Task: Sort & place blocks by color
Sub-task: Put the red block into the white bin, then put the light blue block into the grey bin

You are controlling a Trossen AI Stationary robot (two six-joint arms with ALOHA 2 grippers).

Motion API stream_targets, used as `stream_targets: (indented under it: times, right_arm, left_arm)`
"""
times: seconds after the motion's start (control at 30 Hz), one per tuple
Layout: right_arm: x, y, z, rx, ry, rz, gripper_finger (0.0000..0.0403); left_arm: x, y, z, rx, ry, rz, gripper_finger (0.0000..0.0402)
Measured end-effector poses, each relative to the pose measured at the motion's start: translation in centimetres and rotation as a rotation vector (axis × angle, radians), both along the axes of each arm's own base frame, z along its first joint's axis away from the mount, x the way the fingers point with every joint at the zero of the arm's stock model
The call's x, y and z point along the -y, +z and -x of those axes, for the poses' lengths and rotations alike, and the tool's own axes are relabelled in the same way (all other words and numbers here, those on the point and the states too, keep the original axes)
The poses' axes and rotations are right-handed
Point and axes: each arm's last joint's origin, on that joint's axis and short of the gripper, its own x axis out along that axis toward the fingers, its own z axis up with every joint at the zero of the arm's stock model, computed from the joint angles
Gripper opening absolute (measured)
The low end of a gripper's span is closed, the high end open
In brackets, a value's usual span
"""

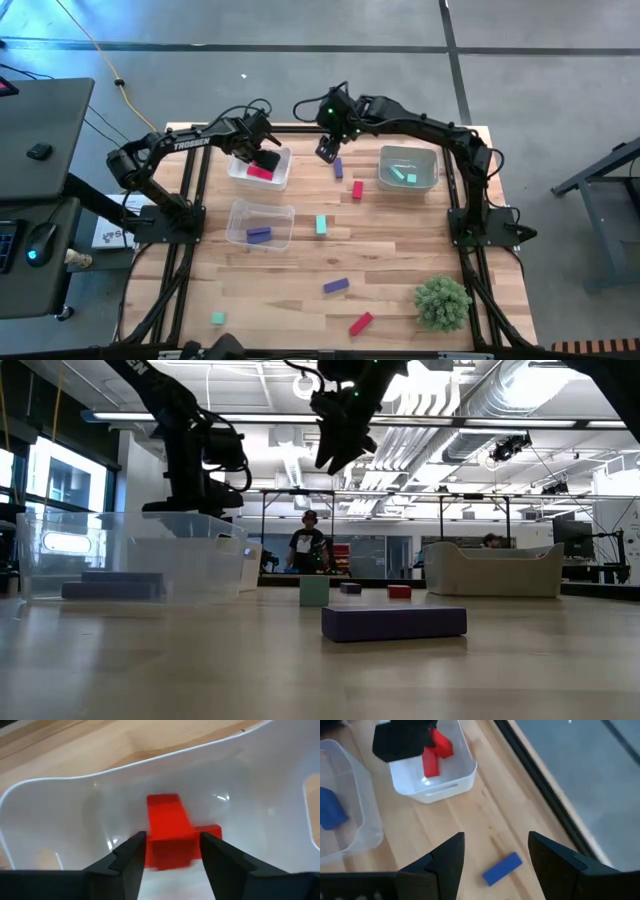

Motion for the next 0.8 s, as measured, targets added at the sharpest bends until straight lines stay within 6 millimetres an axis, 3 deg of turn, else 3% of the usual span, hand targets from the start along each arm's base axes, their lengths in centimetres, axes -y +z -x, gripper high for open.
stream_targets:
  times: [0.3,0.8]
  right_arm:
    - [-3.3,-0.4,-0.5,-0.023,-0.098,-0.138,0.0209]
    - [-10.4,-0.9,-1.6,-0.008,-0.358,-0.382,0.0209]
  left_arm:
    - [0.0,0.3,0.2,0.023,-0.064,0.008,0.0198]
    - [2.4,6.2,1.9,0.154,-0.177,-0.192,0.0200]
